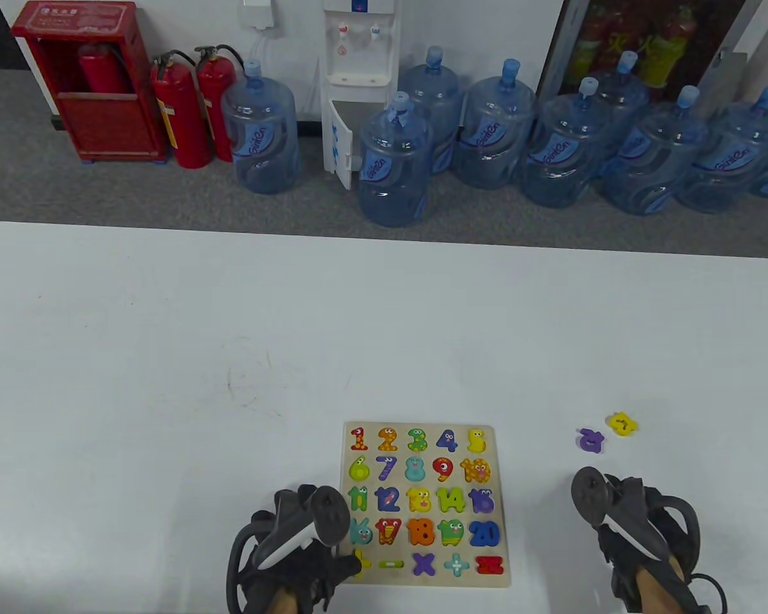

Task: Hold math block puzzle and insert math blocks into matching slots

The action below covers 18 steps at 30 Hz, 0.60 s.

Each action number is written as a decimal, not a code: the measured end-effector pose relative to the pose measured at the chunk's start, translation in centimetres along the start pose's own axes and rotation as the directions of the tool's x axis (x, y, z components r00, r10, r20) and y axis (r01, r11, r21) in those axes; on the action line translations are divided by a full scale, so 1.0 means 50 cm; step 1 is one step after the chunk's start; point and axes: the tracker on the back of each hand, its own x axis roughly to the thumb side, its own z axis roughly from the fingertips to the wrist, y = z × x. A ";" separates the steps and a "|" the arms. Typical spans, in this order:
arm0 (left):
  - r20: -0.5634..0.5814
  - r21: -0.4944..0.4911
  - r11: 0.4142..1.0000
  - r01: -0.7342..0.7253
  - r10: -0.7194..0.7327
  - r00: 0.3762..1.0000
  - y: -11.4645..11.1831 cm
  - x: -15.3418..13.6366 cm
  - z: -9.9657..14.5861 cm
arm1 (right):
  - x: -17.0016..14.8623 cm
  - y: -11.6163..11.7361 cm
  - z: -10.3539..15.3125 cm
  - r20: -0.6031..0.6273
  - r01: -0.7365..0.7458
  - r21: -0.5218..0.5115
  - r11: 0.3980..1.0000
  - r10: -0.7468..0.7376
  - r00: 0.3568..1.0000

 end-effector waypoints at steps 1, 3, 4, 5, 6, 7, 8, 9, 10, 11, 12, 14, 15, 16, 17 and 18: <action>0.000 0.000 1.000 0.000 0.000 1.000 0.000 0.000 0.000 | 0.003 -0.001 0.000 0.007 0.004 0.000 1.000 -0.004 1.000; 0.000 0.000 1.000 0.000 0.000 1.000 0.000 0.000 0.000 | 0.010 -0.002 0.002 0.025 0.014 0.000 1.000 -0.014 1.000; 0.001 0.000 1.000 0.000 0.000 1.000 0.000 0.000 0.000 | 0.013 -0.003 0.002 0.037 0.017 -0.002 1.000 -0.017 0.999; 0.001 0.000 1.000 0.000 0.000 1.000 0.000 0.000 0.000 | 0.017 -0.004 0.003 0.042 0.023 -0.003 1.000 -0.022 0.999; 0.001 0.000 1.000 0.000 0.000 1.000 0.000 0.000 0.000 | 0.020 -0.006 0.003 0.049 0.026 -0.004 1.000 -0.026 0.998; 0.001 0.000 1.000 0.000 0.000 1.000 0.000 0.000 0.000 | 0.024 -0.008 0.005 0.058 0.030 -0.008 1.000 -0.030 0.998; 0.001 0.000 1.000 0.000 0.000 1.000 0.000 0.000 0.000 | 0.027 -0.010 0.006 0.064 0.033 -0.010 0.999 -0.033 0.997; 0.001 0.000 1.000 0.000 0.000 1.000 0.000 0.000 0.000 | 0.033 -0.013 0.006 0.078 0.037 -0.015 0.999 -0.036 0.996; 0.001 0.000 1.000 0.000 0.000 1.000 0.000 0.000 0.000 | 0.037 -0.015 0.007 0.084 0.040 -0.019 0.999 -0.038 0.996; 0.001 -0.002 1.000 -0.001 0.001 1.000 0.000 0.000 0.000 | 0.044 -0.019 0.008 0.097 0.044 -0.025 0.999 -0.041 0.994; 0.001 -0.002 1.000 -0.002 0.002 1.000 0.001 0.000 0.000 | 0.051 -0.023 0.009 0.111 0.047 -0.033 0.998 -0.043 0.993; 0.000 -0.002 1.000 -0.003 0.003 1.000 0.001 0.000 -0.001 | 0.065 -0.029 0.012 0.140 0.049 -0.048 0.998 -0.042 0.989; 0.000 -0.002 1.000 -0.004 0.004 1.000 0.002 0.000 -0.001 | 0.077 -0.035 0.014 0.154 0.031 -0.068 0.997 -0.020 0.988; 0.000 -0.002 1.000 -0.004 0.004 1.000 0.002 0.000 -0.001 | 0.085 -0.038 0.016 0.167 0.019 -0.085 0.996 -0.005 0.986; 0.000 -0.003 1.000 -0.004 0.004 1.000 0.002 0.000 -0.002 | 0.097 -0.045 0.018 0.182 0.009 -0.105 0.994 0.011 0.983; -0.001 -0.004 1.000 -0.005 0.005 1.000 0.003 0.000 -0.002 | 0.109 -0.052 0.020 0.199 0.015 -0.111 0.994 0.008 0.980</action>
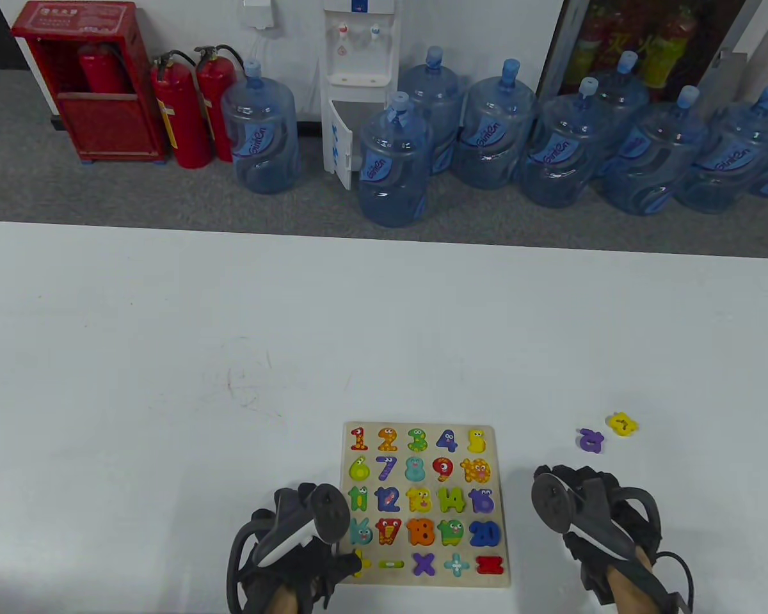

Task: Hold math block puzzle and insert math blocks into matching slots

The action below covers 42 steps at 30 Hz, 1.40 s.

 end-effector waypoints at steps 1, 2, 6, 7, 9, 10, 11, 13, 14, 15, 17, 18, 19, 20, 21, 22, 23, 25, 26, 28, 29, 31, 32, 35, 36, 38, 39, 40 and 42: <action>0.000 0.000 1.000 -0.001 0.001 1.000 0.000 0.000 0.000 | 0.010 -0.006 -0.001 0.019 0.011 -0.007 1.000 -0.011 1.000; 0.001 0.000 1.000 -0.001 0.001 1.000 0.000 0.000 0.000 | 0.022 -0.014 -0.002 0.038 0.025 -0.014 1.000 -0.025 0.999; 0.001 -0.002 1.000 -0.002 0.002 1.000 0.001 0.000 0.000 | 0.067 -0.038 -0.005 0.093 0.063 -0.042 0.997 -0.059 0.994; 0.001 -0.002 1.000 -0.002 0.002 1.000 0.001 0.000 -0.001 | 0.082 -0.044 -0.006 0.111 0.061 -0.050 0.997 -0.055 0.992; 0.001 -0.002 1.000 -0.001 0.001 1.000 0.002 0.000 -0.001 | 0.108 -0.053 -0.009 0.136 0.049 -0.064 0.997 -0.040 0.990; 0.001 -0.002 1.000 -0.001 0.001 1.000 0.002 -0.001 -0.001 | 0.125 -0.057 -0.010 0.150 0.047 -0.070 0.996 -0.036 0.988; 0.001 -0.002 1.000 -0.001 0.001 1.000 0.002 -0.001 -0.001 | 0.136 -0.059 -0.011 0.159 0.046 -0.071 0.996 -0.035 0.987; 0.000 -0.003 1.000 0.000 0.000 1.000 0.003 -0.001 -0.001 | 0.168 -0.061 -0.015 0.190 0.053 -0.072 0.996 -0.039 0.981; 0.000 -0.003 1.000 0.000 0.000 1.000 0.003 -0.001 -0.001 | 0.179 -0.061 -0.017 0.199 0.054 -0.070 0.996 -0.039 0.979; -0.001 -0.002 1.000 0.000 0.000 1.000 0.003 -0.001 -0.001 | 0.195 -0.062 -0.021 0.209 0.048 -0.064 0.997 -0.033 0.977; -0.001 -0.002 1.000 0.001 -0.001 1.000 0.003 -0.001 -0.002 | 0.229 -0.066 -0.028 0.232 0.025 -0.064 0.998 -0.010 0.973; -0.001 -0.002 1.000 0.001 -0.001 1.000 0.003 -0.001 -0.002 | 0.240 -0.068 -0.030 0.239 0.019 -0.066 0.998 -0.002 0.971; -0.002 -0.002 1.000 0.001 -0.001 1.000 0.004 -0.001 -0.002 | 0.260 -0.073 -0.034 0.253 0.013 -0.066 0.998 0.005 0.967; -0.002 -0.002 1.000 0.001 -0.001 1.000 0.004 -0.001 -0.002 | 0.277 -0.077 -0.037 0.266 0.010 -0.066 0.998 0.008 0.964; -0.001 -0.002 1.000 0.001 -0.001 1.000 0.004 -0.001 -0.002 | 0.288 -0.080 -0.039 0.272 0.009 -0.066 0.998 0.010 0.962; -0.001 -0.001 1.000 0.001 -0.001 1.000 0.004 -0.001 -0.002 | 0.306 -0.084 -0.042 0.283 0.007 -0.068 0.998 0.013 0.959; -0.001 -0.001 1.000 0.001 -0.001 1.000 0.004 -0.001 -0.002 | 0.325 -0.088 -0.045 0.296 0.005 -0.068 0.998 0.016 0.955; -0.001 -0.001 1.000 0.002 -0.002 1.000 0.004 -0.001 -0.002 | 0.345 -0.090 -0.050 0.306 0.005 -0.066 0.998 0.015 0.952; -0.001 -0.001 1.000 0.002 -0.002 1.000 0.004 -0.001 -0.002 | 0.359 -0.089 -0.056 0.315 0.018 -0.056 0.998 0.001 0.949; -0.001 -0.001 1.000 0.002 -0.002 1.000 0.004 -0.001 -0.002 | 0.377 -0.085 -0.063 0.321 0.035 -0.026 0.999 -0.025 0.947; -0.001 -0.001 1.000 0.002 -0.002 1.000 0.004 -0.001 -0.002 | 0.388 -0.082 -0.067 0.325 0.041 -0.016 0.999 -0.033 0.945; 0.001 0.000 1.000 0.005 -0.005 1.000 0.004 -0.001 -0.002 | 0.402 -0.075 -0.070 0.334 0.036 -0.005 0.999 -0.033 0.942; 0.001 0.000 1.000 0.005 -0.005 1.000 0.004 -0.001 -0.002 | 0.406 -0.072 -0.071 0.334 0.025 -0.002 1.000 -0.023 0.942; 0.001 0.000 1.000 0.005 -0.005 1.000 0.004 -0.001 -0.002 | 0.412 -0.064 -0.075 0.317 -0.015 -0.014 1.000 0.018 0.948; 0.001 0.000 1.000 0.005 -0.005 1.000 0.004 -0.001 -0.002 | 0.415 -0.069 -0.070 0.318 -0.013 0.000 1.000 0.012 0.948; 0.001 0.000 1.000 0.005 -0.005 1.000 0.004 -0.001 -0.002 | 0.418 -0.077 -0.063 0.316 0.010 0.002 1.000 -0.011 0.949; 0.001 0.000 1.000 0.005 -0.005 1.000 0.004 -0.001 -0.002 | 0.419 -0.078 -0.062 0.312 0.016 0.004 1.000 -0.017 0.950; 0.001 0.000 1.000 0.005 -0.005 1.000 0.004 -0.001 -0.002 | 0.420 -0.081 -0.059 0.311 0.018 0.005 1.000 -0.018 0.950; 0.001 0.000 1.000 0.005 -0.005 1.000 0.004 -0.001 -0.002 | 0.423 -0.084 -0.056 0.311 0.018 0.010 1.000 -0.021 0.950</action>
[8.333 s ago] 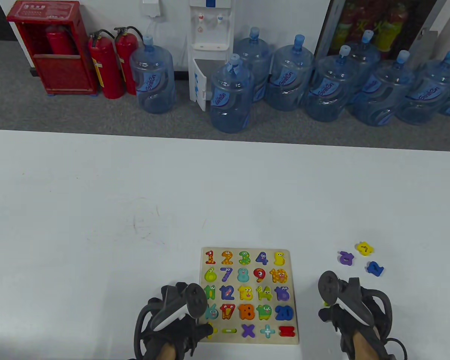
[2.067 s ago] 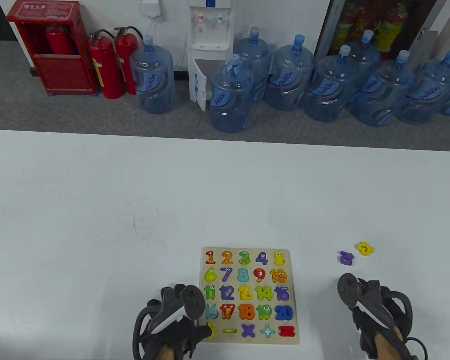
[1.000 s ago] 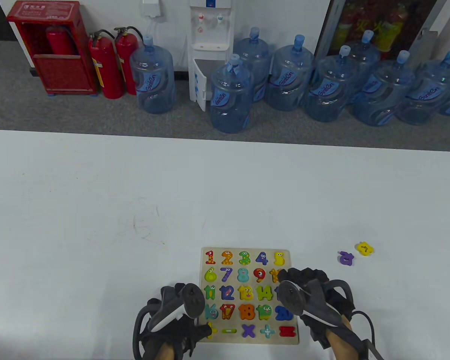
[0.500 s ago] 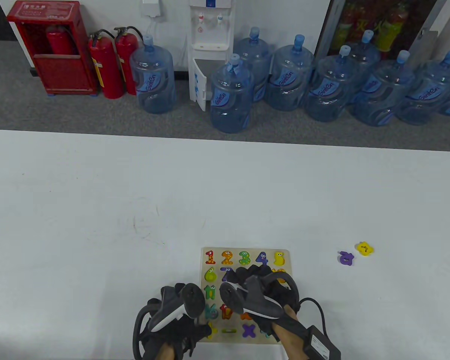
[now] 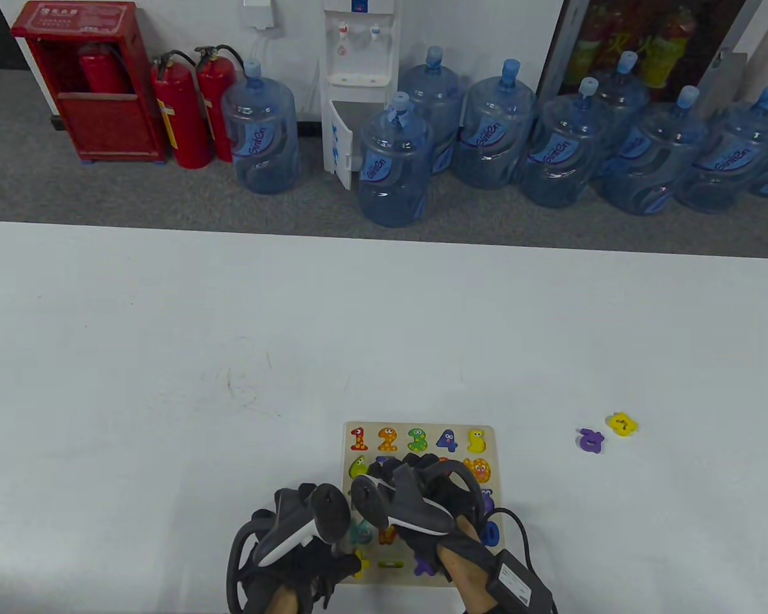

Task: Hold math block puzzle and insert math blocks into matching slots

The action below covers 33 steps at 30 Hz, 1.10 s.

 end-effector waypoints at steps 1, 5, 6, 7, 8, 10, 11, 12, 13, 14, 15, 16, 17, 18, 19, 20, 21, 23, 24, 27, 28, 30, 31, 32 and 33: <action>0.000 0.000 1.000 0.000 0.000 1.000 0.000 0.000 0.000 | 0.003 -0.004 0.003 0.001 -0.001 0.002 1.000 0.001 1.000; -0.001 -0.001 1.000 0.001 -0.001 1.000 0.000 0.001 0.000 | 0.020 -0.005 0.009 0.013 0.013 0.004 1.000 -0.013 1.000; -0.001 -0.001 1.000 0.001 -0.001 1.000 -0.001 0.001 0.000 | 0.021 -0.005 0.010 0.015 0.016 0.004 1.000 -0.016 1.000; -0.001 -0.001 1.000 0.001 -0.001 1.000 -0.001 0.001 0.000 | 0.025 -0.006 0.011 0.017 0.018 0.006 1.000 -0.018 1.000; -0.001 -0.001 1.000 0.001 -0.001 1.000 -0.001 0.002 0.000 | 0.025 -0.006 0.011 0.020 0.017 0.007 1.000 -0.017 1.000; -0.001 -0.001 1.000 0.002 -0.002 1.000 -0.001 0.002 0.000 | 0.026 -0.006 0.012 0.022 0.013 0.010 1.000 -0.013 1.000; -0.001 -0.001 1.000 0.002 -0.002 1.000 -0.001 0.002 0.000 | 0.026 -0.006 0.012 0.024 0.015 0.008 1.000 -0.015 1.000; -0.001 -0.001 1.000 0.001 -0.001 1.000 -0.001 0.002 0.000 | 0.024 -0.007 0.013 0.026 0.018 0.008 1.000 -0.018 1.000; -0.001 -0.001 1.000 0.001 -0.001 1.000 -0.001 0.002 0.000 | 0.024 -0.007 0.015 0.029 0.019 0.006 1.000 -0.019 0.999; -0.001 -0.001 1.000 0.001 -0.001 1.000 -0.001 0.002 0.000 | 0.023 -0.007 0.015 0.029 0.020 0.005 1.000 -0.020 0.999; -0.001 -0.001 1.000 0.002 -0.002 1.000 -0.001 0.002 0.000 | 0.022 -0.008 0.016 0.027 0.020 0.001 1.000 -0.020 0.999; -0.001 -0.001 1.000 0.002 -0.002 1.000 -0.001 0.002 0.000 | 0.018 -0.009 0.015 0.022 0.018 -0.013 1.000 -0.018 1.000; -0.001 -0.001 1.000 0.002 -0.002 1.000 -0.001 0.002 0.000 | 0.016 -0.011 0.015 0.017 0.013 -0.026 1.000 -0.012 1.000; -0.001 -0.001 1.000 0.002 -0.002 1.000 -0.001 0.002 0.000 | 0.010 -0.016 0.015 0.013 0.004 -0.038 0.999 -0.003 1.000; -0.001 -0.001 1.000 0.002 -0.002 1.000 -0.001 0.002 0.000 | -0.001 -0.023 0.017 0.006 -0.005 -0.050 0.999 0.005 1.000; -0.001 -0.001 1.000 0.002 -0.002 1.000 -0.001 0.002 0.000 | -0.010 -0.029 0.019 -0.005 -0.005 -0.058 0.998 0.005 1.000; -0.001 -0.001 1.000 0.002 -0.002 1.000 -0.001 0.002 0.000 | -0.029 -0.037 0.023 -0.026 0.001 -0.067 0.998 -0.003 1.000; -0.001 -0.001 1.000 0.002 -0.002 1.000 -0.001 0.002 0.000 | -0.062 -0.048 0.035 -0.071 0.018 -0.076 0.997 -0.023 0.997; -0.001 -0.001 1.000 0.002 -0.002 1.000 -0.001 0.002 0.000 | -0.082 -0.051 0.042 -0.095 0.024 -0.082 0.996 -0.031 0.995; -0.001 -0.001 1.000 0.000 0.000 1.000 -0.001 0.001 0.000 | -0.213 -0.021 0.050 -0.190 0.061 -0.098 0.993 -0.079 0.979; -0.001 -0.001 1.000 0.000 0.000 1.000 -0.001 0.001 0.000 | -0.248 -0.016 0.065 -0.228 0.080 -0.104 0.991 -0.102 0.968; -0.001 -0.001 1.000 0.000 0.000 1.000 0.000 0.002 0.000 | -0.300 0.003 0.087 -0.309 0.090 -0.109 0.990 -0.119 0.944; -0.002 -0.002 1.000 0.000 0.000 1.000 -0.001 0.002 0.000 | -0.334 0.019 0.099 -0.360 0.085 -0.098 0.992 -0.115 0.926; -0.002 -0.002 1.000 0.001 -0.001 1.000 -0.001 0.002 0.000 | -0.355 0.029 0.107 -0.395 0.077 -0.090 0.993 -0.106 0.913; -0.002 -0.002 1.000 0.002 -0.002 1.000 -0.001 0.002 0.000 | -0.384 0.044 0.117 -0.445 0.064 -0.069 0.996 -0.088 0.891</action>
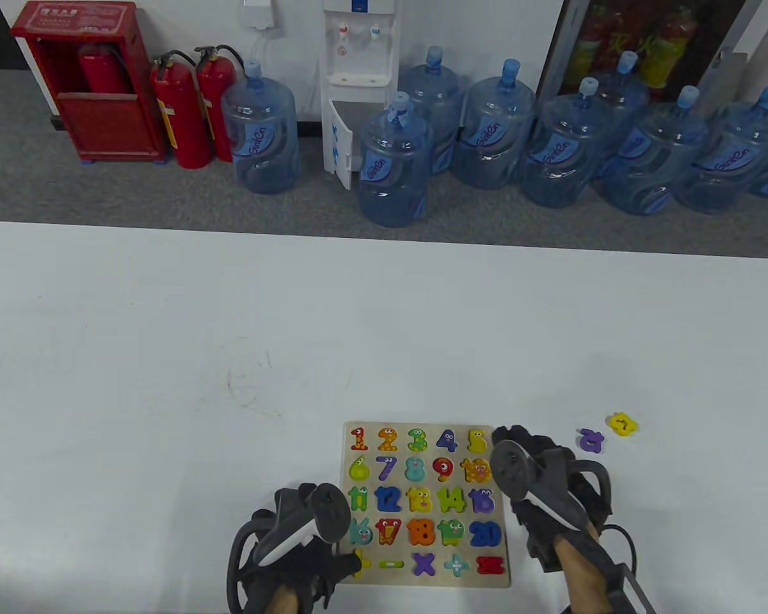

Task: Hold math block puzzle and insert math blocks into matching slots

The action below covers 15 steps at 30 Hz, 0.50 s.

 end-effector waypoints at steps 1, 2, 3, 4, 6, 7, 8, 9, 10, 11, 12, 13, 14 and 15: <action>0.000 0.000 1.000 0.000 0.000 1.000 0.000 0.000 0.000 | -0.020 0.009 -0.002 -0.035 -0.015 0.016 1.000 0.015 0.999; 0.000 0.000 1.000 -0.001 0.001 1.000 0.000 0.000 0.000 | -0.044 0.020 -0.008 -0.075 -0.035 0.054 0.998 0.039 0.996; 0.000 -0.001 1.000 0.000 0.000 1.000 0.000 0.000 0.000 | -0.065 0.031 -0.016 -0.113 -0.048 0.117 0.992 0.061 0.992; 0.000 -0.001 1.000 -0.001 0.001 1.000 0.000 0.000 0.000 | -0.082 0.041 -0.025 -0.147 -0.045 0.203 0.978 0.076 0.986; 0.001 -0.001 1.000 -0.003 0.003 1.000 -0.001 0.000 0.000 | -0.104 0.056 -0.040 -0.209 -0.039 0.271 0.962 0.098 0.973; 0.001 -0.001 1.000 -0.003 0.003 1.000 -0.001 0.000 0.000 | -0.112 0.065 -0.050 -0.223 -0.029 0.281 0.959 0.094 0.970; 0.000 -0.001 1.000 -0.004 0.004 1.000 -0.001 0.000 0.000 | -0.117 0.071 -0.055 -0.231 -0.018 0.298 0.954 0.091 0.969; 0.000 -0.001 1.000 -0.007 0.007 1.000 0.000 -0.001 0.000 | -0.122 0.079 -0.061 -0.248 -0.007 0.317 0.948 0.090 0.965; -0.001 -0.001 1.000 -0.010 0.010 1.000 0.000 -0.001 0.000 | -0.126 0.084 -0.065 -0.249 -0.002 0.351 0.936 0.095 0.964; -0.001 -0.001 1.000 -0.013 0.013 1.000 0.000 -0.001 0.000 | -0.128 0.086 -0.069 -0.246 0.010 0.392 0.920 0.094 0.965; -0.001 0.000 1.000 -0.013 0.013 1.000 0.000 -0.001 0.000 | -0.128 0.085 -0.069 -0.246 0.011 0.391 0.920 0.093 0.965; -0.001 0.000 1.000 -0.011 0.011 1.000 0.000 -0.001 0.000 | -0.126 0.079 -0.067 -0.250 -0.003 0.355 0.935 0.099 0.963; -0.001 -0.001 1.000 -0.010 0.010 1.000 0.000 -0.001 -0.001 | -0.123 0.074 -0.064 -0.248 -0.027 0.331 0.943 0.114 0.962; -0.001 -0.001 1.000 -0.010 0.010 1.000 0.000 -0.001 -0.001 | -0.122 0.071 -0.061 -0.240 -0.046 0.320 0.946 0.128 0.962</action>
